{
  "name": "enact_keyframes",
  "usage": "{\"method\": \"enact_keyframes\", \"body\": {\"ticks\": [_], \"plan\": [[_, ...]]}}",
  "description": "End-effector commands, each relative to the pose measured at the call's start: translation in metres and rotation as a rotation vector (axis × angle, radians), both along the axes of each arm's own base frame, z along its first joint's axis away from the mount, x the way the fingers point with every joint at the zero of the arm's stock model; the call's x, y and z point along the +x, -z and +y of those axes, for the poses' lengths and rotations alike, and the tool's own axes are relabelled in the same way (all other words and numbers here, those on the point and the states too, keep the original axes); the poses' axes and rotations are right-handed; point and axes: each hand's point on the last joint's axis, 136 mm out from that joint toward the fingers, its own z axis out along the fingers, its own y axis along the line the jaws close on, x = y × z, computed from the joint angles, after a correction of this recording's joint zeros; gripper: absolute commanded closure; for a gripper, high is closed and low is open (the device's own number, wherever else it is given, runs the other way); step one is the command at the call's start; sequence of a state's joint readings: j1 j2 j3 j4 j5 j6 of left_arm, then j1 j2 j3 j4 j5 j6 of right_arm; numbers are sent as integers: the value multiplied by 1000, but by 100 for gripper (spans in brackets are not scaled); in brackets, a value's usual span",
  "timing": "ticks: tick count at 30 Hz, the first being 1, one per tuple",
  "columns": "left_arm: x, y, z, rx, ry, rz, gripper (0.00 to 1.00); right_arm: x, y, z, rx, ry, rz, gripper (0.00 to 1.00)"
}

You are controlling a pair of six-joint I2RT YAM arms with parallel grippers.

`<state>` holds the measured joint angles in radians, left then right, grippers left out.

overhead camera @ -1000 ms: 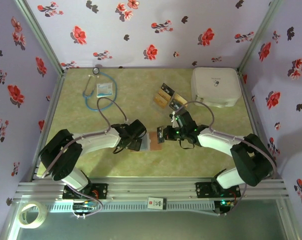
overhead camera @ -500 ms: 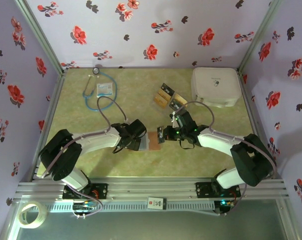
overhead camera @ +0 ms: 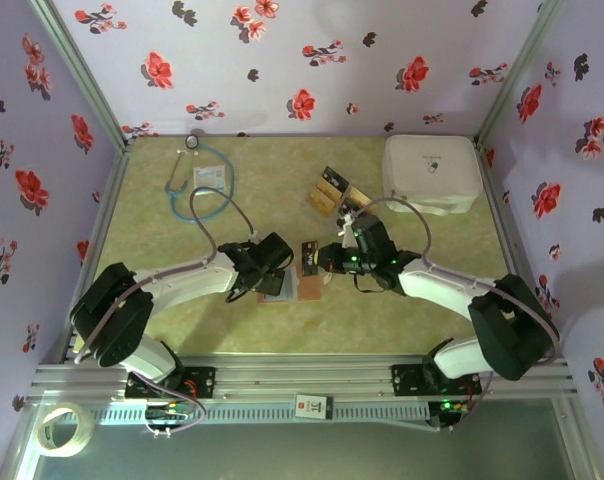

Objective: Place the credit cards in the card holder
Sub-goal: Insert the credit card into the card slot.

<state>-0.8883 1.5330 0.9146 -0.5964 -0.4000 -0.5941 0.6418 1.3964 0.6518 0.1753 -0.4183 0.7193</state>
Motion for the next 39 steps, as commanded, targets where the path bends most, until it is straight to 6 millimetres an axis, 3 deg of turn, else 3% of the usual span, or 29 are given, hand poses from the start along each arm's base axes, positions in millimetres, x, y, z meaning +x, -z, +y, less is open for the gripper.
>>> {"method": "enact_keyframes", "body": {"ticks": [1,17,39], "plan": [[-3,7,6,18,10,13,0,-5,3,11,55,-9,10,100],[-14,31,27,32,-30,39,0,-8,26,22,98,8,20,100],[-21,37,30,16,-51,51,0,-8,48,32,168,7,38,100]]}}
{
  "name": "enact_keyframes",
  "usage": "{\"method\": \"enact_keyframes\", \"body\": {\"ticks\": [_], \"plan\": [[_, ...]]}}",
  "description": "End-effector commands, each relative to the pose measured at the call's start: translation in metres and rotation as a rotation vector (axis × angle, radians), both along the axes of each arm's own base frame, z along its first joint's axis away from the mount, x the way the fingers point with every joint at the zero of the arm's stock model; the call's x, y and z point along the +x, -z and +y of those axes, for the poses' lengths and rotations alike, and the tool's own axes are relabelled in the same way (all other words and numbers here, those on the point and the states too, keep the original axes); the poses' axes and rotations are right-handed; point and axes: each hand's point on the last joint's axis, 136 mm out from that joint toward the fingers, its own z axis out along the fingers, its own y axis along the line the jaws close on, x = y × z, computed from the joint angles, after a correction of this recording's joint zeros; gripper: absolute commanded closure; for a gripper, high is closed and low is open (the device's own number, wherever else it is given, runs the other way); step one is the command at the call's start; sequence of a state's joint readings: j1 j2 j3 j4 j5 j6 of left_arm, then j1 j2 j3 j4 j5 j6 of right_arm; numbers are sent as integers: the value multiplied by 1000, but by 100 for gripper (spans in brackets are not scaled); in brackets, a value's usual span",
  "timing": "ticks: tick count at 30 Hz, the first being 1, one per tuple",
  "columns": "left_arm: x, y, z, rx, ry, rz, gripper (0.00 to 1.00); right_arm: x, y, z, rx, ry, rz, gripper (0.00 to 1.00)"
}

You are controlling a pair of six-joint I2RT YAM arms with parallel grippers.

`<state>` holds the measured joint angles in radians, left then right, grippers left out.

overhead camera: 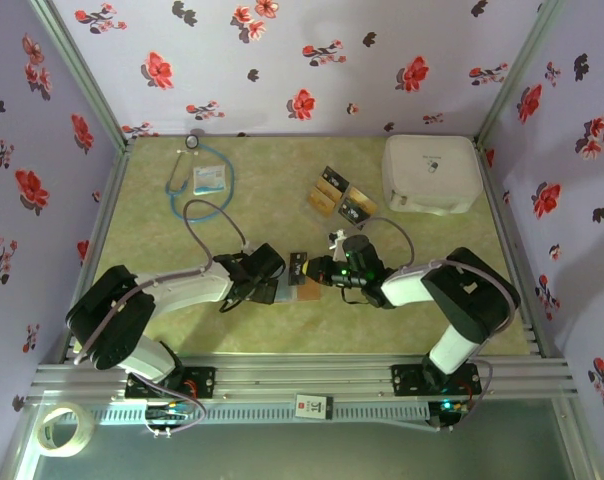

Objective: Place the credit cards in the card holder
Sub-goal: Insert the credit card into the card slot.

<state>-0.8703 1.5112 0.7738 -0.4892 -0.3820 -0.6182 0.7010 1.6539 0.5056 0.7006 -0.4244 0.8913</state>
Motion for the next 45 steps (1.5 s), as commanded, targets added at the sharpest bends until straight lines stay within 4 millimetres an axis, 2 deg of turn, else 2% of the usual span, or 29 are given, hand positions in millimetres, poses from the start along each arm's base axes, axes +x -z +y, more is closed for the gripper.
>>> {"method": "enact_keyframes", "body": {"ticks": [1,24,45], "plan": [[-9,8,12,28,-18,34,0,-3,-1,5,33,-16,-5,100],[-9,9,11,25,-19,37,0,-8,13,9,60,-37,33,100],[-8,8,10,21,-19,36,0,-23,28,7,46,-87,76,100]]}}
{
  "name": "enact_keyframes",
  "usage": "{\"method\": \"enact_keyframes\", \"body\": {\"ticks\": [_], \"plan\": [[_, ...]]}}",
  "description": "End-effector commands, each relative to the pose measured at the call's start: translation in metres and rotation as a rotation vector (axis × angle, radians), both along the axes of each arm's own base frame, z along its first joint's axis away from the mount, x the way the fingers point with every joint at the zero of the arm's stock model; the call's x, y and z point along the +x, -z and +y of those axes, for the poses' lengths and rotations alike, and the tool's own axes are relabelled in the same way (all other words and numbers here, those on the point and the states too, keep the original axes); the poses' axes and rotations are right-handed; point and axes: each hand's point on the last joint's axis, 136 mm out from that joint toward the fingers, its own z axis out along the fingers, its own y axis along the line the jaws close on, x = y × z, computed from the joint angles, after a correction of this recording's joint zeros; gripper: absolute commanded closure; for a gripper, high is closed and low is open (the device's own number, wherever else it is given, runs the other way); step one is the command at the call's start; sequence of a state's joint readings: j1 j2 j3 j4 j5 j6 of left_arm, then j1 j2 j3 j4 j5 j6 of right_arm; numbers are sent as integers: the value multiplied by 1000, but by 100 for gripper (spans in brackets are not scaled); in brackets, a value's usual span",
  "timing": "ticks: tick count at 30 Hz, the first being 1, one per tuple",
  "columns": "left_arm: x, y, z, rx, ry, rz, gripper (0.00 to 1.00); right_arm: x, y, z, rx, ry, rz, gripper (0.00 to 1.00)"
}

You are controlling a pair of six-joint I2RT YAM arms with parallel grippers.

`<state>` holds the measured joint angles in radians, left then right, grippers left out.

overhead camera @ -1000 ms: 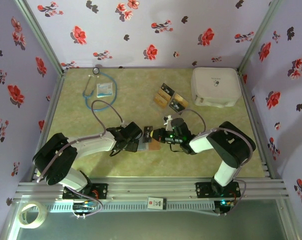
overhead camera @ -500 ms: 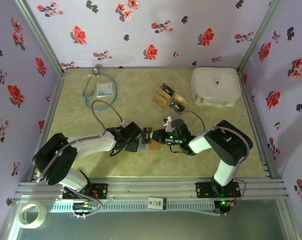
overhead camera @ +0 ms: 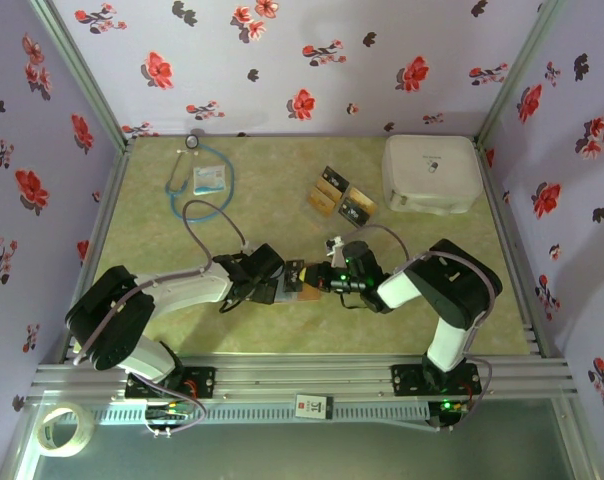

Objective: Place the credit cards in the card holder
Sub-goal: Insert the credit card into the card slot.

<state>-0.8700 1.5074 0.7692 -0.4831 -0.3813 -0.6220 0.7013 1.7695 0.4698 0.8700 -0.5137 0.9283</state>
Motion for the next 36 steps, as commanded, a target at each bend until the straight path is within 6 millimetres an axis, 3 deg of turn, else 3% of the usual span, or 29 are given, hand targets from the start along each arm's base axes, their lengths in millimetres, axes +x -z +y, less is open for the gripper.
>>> {"method": "enact_keyframes", "body": {"ticks": [1,36], "plan": [[-8,8,11,28,-16,38,0,-11,10,0,-13,-28,30,100],[-8,9,10,28,-16,42,0,-27,30,-4,-46,-78,84,100]]}}
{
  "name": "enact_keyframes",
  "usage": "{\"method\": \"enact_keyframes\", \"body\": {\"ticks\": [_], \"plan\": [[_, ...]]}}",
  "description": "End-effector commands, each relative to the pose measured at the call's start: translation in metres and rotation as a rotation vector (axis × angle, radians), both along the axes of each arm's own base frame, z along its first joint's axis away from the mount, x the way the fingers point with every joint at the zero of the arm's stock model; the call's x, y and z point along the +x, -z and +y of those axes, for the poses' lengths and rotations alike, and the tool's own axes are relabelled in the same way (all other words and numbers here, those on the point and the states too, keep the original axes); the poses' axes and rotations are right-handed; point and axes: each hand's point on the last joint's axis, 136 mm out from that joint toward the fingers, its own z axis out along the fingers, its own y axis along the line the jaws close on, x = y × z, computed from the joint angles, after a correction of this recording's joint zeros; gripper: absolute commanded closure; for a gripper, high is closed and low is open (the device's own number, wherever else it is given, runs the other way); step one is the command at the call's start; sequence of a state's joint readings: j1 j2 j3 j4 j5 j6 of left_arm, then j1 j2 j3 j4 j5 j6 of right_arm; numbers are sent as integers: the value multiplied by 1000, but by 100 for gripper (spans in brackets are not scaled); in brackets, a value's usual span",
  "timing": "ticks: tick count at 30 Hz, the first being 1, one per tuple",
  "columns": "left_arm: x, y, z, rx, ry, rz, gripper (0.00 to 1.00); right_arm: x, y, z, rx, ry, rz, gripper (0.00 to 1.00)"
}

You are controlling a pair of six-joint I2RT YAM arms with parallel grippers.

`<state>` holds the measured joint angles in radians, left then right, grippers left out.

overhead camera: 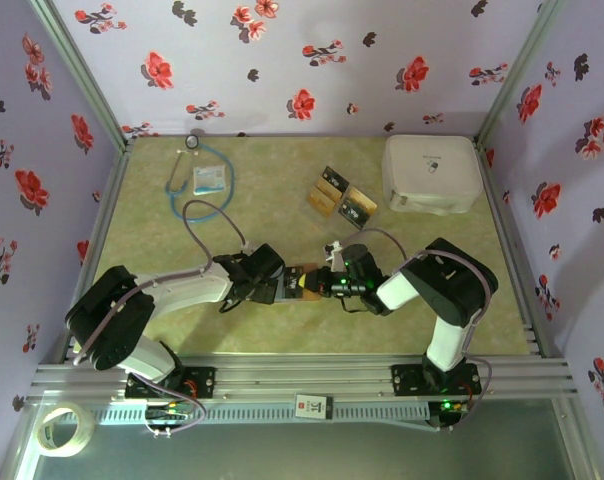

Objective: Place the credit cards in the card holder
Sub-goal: Insert the credit card into the card slot.

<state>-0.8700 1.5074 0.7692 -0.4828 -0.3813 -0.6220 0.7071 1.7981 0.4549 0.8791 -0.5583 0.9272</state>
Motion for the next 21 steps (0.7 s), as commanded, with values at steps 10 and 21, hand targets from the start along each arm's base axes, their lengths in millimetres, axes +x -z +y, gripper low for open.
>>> {"method": "enact_keyframes", "body": {"ticks": [10,21], "plan": [[-8,9,10,28,-16,41,0,-14,23,0,-44,-54,62,100],[-8,10,9,22,-15,43,0,-13,31,3,-65,-66,92,100]]}}
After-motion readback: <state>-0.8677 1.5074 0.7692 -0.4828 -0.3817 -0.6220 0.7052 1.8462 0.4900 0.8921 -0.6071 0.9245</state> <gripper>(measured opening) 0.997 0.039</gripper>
